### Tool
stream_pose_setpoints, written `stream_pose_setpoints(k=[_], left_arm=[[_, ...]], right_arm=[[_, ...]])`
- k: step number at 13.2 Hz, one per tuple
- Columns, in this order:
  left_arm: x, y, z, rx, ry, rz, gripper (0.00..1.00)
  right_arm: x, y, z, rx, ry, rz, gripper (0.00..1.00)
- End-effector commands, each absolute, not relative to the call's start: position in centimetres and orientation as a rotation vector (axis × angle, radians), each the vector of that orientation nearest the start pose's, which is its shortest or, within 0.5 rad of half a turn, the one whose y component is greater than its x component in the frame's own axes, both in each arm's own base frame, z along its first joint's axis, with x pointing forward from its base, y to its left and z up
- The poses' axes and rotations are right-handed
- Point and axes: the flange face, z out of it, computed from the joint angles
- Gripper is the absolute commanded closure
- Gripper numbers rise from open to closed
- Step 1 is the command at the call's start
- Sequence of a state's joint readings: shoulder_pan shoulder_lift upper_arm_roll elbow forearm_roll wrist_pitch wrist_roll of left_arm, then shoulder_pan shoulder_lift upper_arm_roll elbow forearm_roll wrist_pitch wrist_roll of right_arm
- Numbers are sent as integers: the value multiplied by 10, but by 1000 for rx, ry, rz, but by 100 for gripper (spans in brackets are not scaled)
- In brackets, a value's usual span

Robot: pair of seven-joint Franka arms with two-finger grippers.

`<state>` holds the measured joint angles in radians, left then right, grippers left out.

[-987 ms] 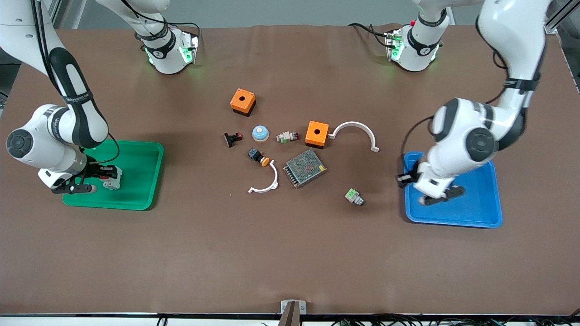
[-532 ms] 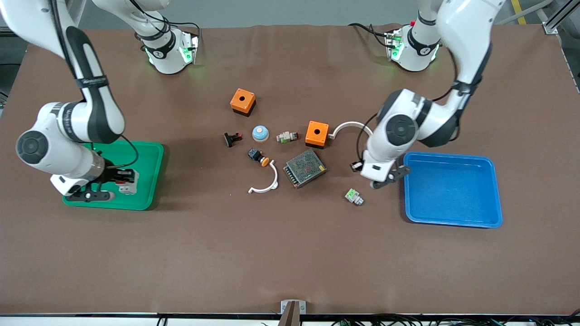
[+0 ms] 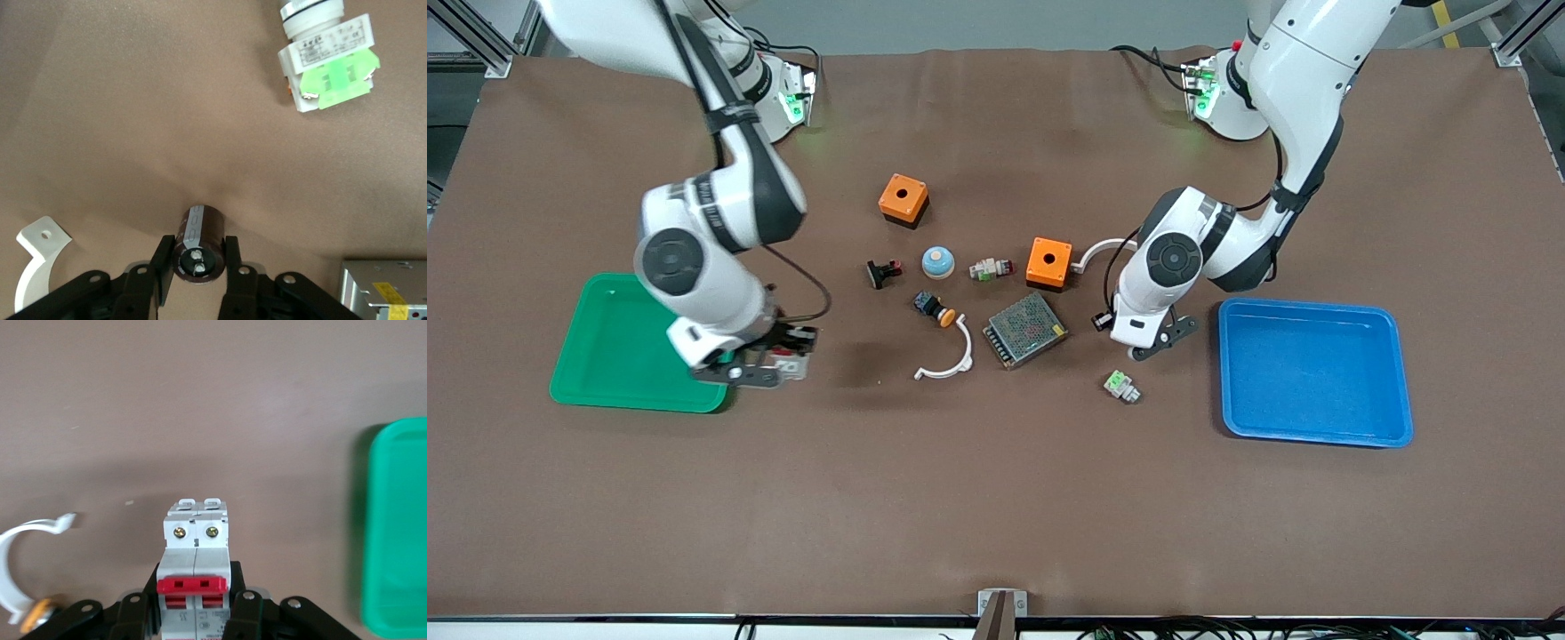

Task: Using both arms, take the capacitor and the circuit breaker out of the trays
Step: 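Lower the capacitor with the left gripper while the right gripper carries the breaker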

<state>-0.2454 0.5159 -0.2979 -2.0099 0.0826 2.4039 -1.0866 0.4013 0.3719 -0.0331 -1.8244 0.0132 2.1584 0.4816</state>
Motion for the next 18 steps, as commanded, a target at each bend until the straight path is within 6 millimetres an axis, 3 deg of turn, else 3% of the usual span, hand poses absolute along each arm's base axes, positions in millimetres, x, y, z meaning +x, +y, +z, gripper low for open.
stream_pose_setpoints(k=[1,3,6,10,12,15,18], left_arm=[[514,-304,200,-3030,-801,182,0],[524,-308,216,-3049,-802,148,0],[552,-297,276,-3065,-846,45,0],[620,-238,355,-3037,-952,-2,0],[640,-208,377,-3060,-947,-63,0],[669,-131,418,-3107,-842,-192,0],[685,-76,450,-3132,-742,-284,0]], right_arm=[[605,272,303,-3133,289,77,86],[603,296,284,-3130,283,98,86],[606,322,261,-3096,288,144,86],[601,340,246,-3076,265,114,86],[599,342,239,-3079,264,127,85],[592,349,233,-3089,245,145,84],[587,352,227,-3100,231,166,82]])
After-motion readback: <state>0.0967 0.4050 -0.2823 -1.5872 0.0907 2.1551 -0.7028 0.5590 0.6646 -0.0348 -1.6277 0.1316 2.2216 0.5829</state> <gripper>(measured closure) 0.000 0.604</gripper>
